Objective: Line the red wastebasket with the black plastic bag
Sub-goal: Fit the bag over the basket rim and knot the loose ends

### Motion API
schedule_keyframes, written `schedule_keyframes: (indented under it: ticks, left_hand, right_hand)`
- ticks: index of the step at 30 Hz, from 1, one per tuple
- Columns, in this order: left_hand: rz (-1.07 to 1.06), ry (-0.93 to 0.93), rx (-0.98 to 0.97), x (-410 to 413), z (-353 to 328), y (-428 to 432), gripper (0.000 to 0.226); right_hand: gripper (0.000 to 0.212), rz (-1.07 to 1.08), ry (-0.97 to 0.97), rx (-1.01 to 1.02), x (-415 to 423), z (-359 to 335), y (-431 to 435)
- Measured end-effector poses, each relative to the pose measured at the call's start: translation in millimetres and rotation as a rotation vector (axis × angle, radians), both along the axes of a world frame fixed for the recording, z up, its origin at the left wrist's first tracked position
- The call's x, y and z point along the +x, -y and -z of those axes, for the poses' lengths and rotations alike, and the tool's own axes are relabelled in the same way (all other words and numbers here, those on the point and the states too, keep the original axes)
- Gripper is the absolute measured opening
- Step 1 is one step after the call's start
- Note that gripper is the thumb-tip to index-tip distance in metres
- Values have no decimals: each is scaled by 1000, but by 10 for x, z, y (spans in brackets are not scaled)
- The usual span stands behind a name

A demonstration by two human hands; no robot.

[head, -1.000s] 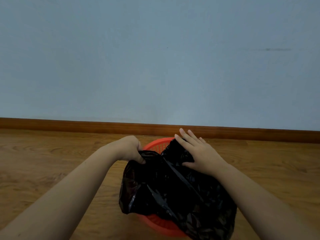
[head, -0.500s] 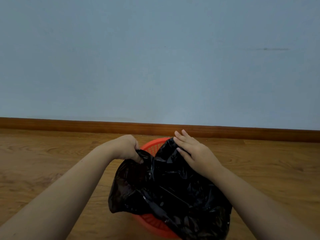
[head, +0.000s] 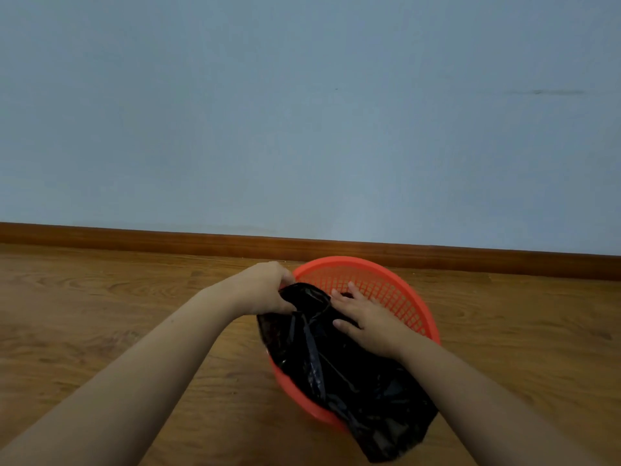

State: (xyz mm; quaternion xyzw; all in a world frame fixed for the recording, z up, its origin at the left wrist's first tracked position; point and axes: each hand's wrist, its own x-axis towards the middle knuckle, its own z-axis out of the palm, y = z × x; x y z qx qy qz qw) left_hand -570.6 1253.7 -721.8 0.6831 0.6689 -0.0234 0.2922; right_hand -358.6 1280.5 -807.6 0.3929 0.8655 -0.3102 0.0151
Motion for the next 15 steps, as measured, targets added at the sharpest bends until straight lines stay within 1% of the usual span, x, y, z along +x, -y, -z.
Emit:
schedule_keyframes:
  ticks: [1,3,5,6,8,10,12,15]
  left_hand:
    - [32,-15,42,21,11,-4,28]
    - [71,0,87,62,37,-8,38]
    - [90,31,102,105,66,-16,41]
    - [103,37,108,124,81,-28,38]
    - [142,28,132,155,99,-55,22]
    - [136,11,169,169,107,-80,6]
    - [71,18,215,175,109,-96,14]
    - [-63,41,279,176,107,-93,21]
  right_hand:
    - [51,11,-6,1,9,-8,6]
    - [52,64,-87,19,36,-67,13]
    - [50,112,-184,69,65,-171,9]
    - [47,128,-229,99,73,-234,5]
    - [42,172,-324,128,79,-374,-5]
    - [39,194,-394,125,82,-495,-6]
    - [43,178,-416,110,66,-569,12]
    - [56,159,-408,58,-19,-585,76]
